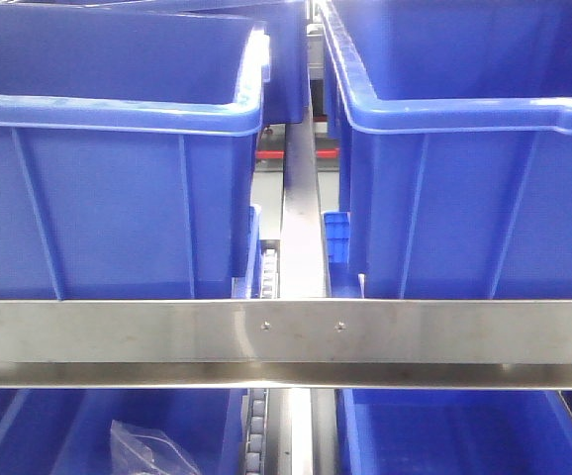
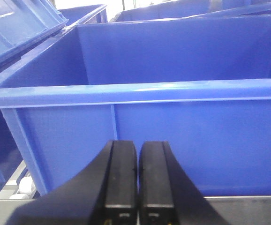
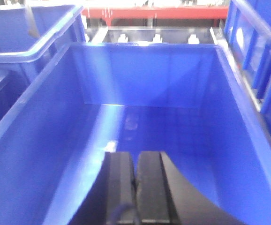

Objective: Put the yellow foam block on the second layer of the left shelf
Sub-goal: 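Open the right gripper to release the cube and withdraw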

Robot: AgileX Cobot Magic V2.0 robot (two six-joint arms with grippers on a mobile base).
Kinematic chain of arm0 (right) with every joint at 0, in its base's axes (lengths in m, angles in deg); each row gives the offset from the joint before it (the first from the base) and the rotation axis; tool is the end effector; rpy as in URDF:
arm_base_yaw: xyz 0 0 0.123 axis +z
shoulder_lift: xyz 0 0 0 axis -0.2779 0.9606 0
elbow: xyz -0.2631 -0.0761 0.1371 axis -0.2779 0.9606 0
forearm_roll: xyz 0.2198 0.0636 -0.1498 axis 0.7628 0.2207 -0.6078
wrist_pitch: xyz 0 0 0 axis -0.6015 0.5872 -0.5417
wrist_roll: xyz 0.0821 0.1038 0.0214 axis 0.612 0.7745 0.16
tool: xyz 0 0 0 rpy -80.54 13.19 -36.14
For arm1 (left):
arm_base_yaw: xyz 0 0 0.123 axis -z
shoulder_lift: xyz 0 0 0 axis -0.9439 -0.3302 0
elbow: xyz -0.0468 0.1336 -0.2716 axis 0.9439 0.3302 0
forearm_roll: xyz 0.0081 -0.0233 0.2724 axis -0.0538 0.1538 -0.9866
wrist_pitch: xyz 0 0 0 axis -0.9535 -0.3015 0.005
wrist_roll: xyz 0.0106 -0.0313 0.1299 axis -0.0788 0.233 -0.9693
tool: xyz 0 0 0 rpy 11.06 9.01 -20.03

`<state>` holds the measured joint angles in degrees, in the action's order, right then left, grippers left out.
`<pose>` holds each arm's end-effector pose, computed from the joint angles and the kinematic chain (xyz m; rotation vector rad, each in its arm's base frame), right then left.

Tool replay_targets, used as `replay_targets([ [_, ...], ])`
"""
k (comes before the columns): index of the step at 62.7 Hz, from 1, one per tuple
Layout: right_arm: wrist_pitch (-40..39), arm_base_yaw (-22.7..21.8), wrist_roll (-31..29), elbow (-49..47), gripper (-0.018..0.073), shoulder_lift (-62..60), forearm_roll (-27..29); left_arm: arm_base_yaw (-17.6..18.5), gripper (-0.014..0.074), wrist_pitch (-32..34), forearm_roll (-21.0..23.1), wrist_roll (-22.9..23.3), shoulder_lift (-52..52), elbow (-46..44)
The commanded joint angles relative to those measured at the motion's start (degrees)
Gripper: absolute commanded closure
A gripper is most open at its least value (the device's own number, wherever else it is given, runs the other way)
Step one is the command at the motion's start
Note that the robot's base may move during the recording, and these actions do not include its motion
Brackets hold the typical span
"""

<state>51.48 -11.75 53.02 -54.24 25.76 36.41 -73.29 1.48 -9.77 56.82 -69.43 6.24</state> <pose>0.2186 0.0183 0.3354 -0.0272 1.6274 0.1099 0.0998 0.0055 0.2073 -0.0040 1.5432 0.0803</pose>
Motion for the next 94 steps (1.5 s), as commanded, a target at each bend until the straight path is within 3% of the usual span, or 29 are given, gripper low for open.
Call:
replay_targets([
  [1,-4.7,-0.1,-0.1,2.4,0.0532,-5.3,-0.6,-0.1,0.0460,4.7,0.3,0.3,1.1,1.3],
  [14,-2.8,-0.1,-0.1,12.3,0.0532,-20.0,-0.6,-0.1,0.0460,4.7,0.3,0.3,1.1,1.3],
  [34,12.2,-0.1,-0.1,15.1,0.0532,-38.7,-0.6,-0.1,0.0460,4.7,0.3,0.3,1.1,1.3],
  [77,12.3,-0.1,-0.3,16.5,0.0532,-39.4,1.0,-0.1,0.0460,4.7,0.3,0.3,1.1,1.3],
  [86,12.0,-0.1,-7.7,19.7,0.0532,-40.1,7.7,-0.1,0.0460,4.7,0.3,0.3,1.1,1.3],
  [94,10.6,-0.1,-10.6,23.1,0.0532,-43.0,8.6,-0.1,0.0460,4.7,0.3,0.3,1.1,1.3],
])
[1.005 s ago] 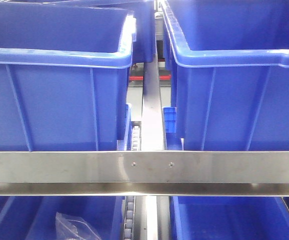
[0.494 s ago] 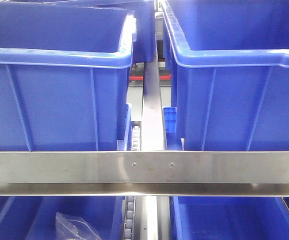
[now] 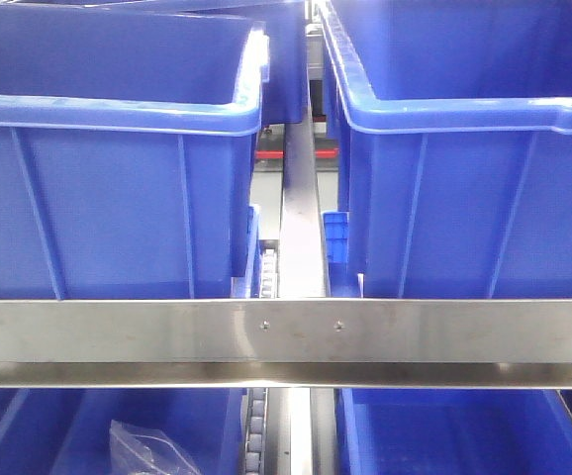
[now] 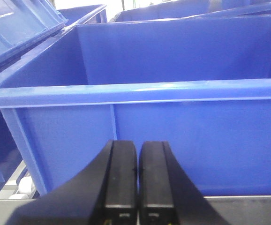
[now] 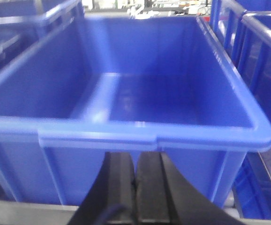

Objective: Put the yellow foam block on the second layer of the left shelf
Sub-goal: 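Open the right gripper to release the cube and withdraw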

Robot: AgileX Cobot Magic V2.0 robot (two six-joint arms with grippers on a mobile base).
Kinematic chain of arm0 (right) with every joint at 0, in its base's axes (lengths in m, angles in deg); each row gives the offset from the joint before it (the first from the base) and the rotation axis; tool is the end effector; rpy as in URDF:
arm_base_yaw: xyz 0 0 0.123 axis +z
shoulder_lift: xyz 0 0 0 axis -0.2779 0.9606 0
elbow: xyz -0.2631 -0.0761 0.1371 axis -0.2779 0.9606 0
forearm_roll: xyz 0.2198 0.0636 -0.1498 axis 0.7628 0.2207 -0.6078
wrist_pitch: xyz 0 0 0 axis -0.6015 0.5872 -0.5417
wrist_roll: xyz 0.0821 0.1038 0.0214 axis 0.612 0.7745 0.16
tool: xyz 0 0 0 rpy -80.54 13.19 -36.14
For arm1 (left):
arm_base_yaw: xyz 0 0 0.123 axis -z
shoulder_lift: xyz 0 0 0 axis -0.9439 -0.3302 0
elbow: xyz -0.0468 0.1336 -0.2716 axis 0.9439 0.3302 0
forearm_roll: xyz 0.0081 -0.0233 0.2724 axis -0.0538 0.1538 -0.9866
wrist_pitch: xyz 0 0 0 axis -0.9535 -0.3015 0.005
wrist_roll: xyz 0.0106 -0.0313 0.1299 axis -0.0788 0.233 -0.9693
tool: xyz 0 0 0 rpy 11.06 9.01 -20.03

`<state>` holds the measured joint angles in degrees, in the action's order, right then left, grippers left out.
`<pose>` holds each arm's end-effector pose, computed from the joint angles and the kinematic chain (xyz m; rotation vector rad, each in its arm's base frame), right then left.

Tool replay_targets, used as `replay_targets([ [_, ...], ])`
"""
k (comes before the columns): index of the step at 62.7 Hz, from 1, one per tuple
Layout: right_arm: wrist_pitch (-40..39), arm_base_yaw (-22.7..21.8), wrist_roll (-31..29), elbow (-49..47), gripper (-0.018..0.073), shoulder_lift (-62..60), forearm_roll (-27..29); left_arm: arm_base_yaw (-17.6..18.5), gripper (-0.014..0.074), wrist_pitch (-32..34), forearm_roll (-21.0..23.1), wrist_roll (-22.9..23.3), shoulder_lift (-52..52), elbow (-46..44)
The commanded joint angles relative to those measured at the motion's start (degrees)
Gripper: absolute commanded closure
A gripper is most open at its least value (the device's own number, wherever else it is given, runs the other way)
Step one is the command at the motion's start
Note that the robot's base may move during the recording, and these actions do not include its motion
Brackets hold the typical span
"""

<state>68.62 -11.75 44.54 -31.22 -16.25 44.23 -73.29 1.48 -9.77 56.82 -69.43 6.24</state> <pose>0.0975 0.0080 0.2422 -0.0311 1.5940 0.0953 0.0998 0.0055 0.2073 -0.0040 1.5432 0.0803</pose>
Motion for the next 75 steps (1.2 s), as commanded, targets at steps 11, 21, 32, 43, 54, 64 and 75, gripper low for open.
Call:
replay_targets([
  [11,-9.5,-0.2,-2.0,5.1,0.0532,-4.6,0.7,-0.1,0.0460,4.7,0.3,0.3,1.1,1.3],
  [21,-16.9,-0.2,-0.3,8.6,0.0532,-4.8,0.5,-0.1,0.0460,4.7,0.3,0.3,1.1,1.3],
  [32,-16.6,-0.2,-0.3,8.6,0.0532,-4.8,0.5,-0.1,0.0460,4.7,0.3,0.3,1.1,1.3],
  [43,-15.8,-0.2,-0.3,8.6,0.0532,-4.8,0.5,-0.1,0.0460,4.7,0.3,0.3,1.1,1.3],
  [54,-15.6,-0.2,-0.3,8.6,0.0532,-4.8,0.5,-0.1,0.0460,4.7,0.3,0.3,1.1,1.3],
  [64,-15.6,-0.2,-0.3,8.6,0.0532,-4.8,0.5,-0.1,0.0460,4.7,0.3,0.3,1.1,1.3],
  [75,-15.6,-0.2,-0.3,8.6,0.0532,-4.8,0.5,-0.1,0.0460,4.7,0.3,0.3,1.1,1.3],
])
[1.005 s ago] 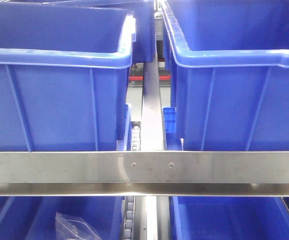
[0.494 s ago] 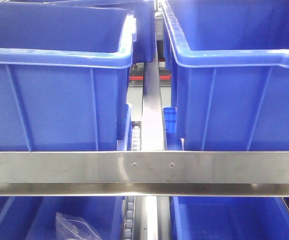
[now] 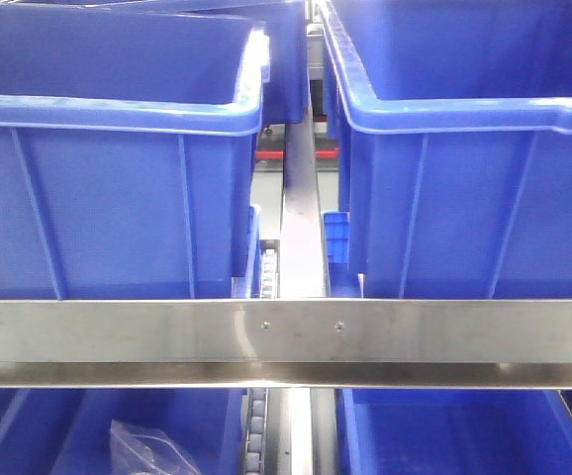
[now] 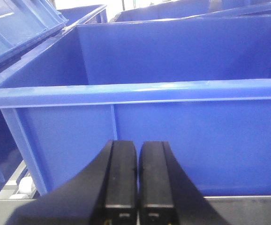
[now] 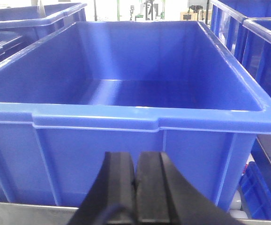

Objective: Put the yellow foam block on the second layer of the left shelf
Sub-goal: 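Open the right gripper to release the cube and withdraw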

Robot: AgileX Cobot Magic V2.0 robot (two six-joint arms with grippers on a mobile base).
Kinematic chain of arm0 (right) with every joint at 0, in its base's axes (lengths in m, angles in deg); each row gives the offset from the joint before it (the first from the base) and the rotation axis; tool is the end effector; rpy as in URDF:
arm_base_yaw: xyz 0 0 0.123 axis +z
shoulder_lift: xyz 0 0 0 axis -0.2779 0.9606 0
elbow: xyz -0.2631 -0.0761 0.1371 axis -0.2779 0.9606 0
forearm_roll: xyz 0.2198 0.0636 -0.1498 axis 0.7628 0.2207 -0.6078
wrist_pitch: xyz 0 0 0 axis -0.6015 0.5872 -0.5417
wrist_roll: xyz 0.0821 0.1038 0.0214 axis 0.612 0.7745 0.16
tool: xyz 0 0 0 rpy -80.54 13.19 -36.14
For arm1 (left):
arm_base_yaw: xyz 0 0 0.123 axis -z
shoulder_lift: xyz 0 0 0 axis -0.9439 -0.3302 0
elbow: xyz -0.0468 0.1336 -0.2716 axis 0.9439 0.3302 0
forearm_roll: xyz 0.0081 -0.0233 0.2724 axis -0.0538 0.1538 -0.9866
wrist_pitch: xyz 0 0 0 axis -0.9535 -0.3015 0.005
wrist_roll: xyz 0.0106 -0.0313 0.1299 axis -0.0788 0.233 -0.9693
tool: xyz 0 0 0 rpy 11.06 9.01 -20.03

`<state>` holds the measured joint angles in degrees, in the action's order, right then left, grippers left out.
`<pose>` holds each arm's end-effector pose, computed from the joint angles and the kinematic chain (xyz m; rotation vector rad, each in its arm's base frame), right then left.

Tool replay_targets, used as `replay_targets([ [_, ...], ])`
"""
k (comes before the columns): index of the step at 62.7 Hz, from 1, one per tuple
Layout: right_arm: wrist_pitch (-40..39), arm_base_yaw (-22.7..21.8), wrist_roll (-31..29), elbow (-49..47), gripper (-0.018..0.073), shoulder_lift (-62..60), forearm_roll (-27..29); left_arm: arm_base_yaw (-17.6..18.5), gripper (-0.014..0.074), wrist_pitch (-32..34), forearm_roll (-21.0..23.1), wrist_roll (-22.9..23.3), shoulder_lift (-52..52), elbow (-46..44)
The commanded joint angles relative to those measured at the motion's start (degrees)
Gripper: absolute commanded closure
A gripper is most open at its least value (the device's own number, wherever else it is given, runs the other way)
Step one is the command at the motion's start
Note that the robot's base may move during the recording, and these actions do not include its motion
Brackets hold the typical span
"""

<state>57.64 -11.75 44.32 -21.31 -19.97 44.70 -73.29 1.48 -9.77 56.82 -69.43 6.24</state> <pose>0.1001 0.0077 0.2048 -0.0229 1.5105 0.0987 0.0998 0.0055 0.2073 -0.0040 1.5432 0.0803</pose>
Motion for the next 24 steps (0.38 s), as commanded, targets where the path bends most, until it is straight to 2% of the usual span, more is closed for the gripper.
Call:
replay_targets([
  [1,-4.6,-0.2,0.0,-1.3,0.0532,-1.0,0.0,-0.1,0.0460,4.7,0.3,0.3,1.1,1.3],
  [24,-4.6,-0.2,0.0,-1.3,0.0532,-1.0,0.0,-0.1,0.0460,4.7,0.3,0.3,1.1,1.3],
])
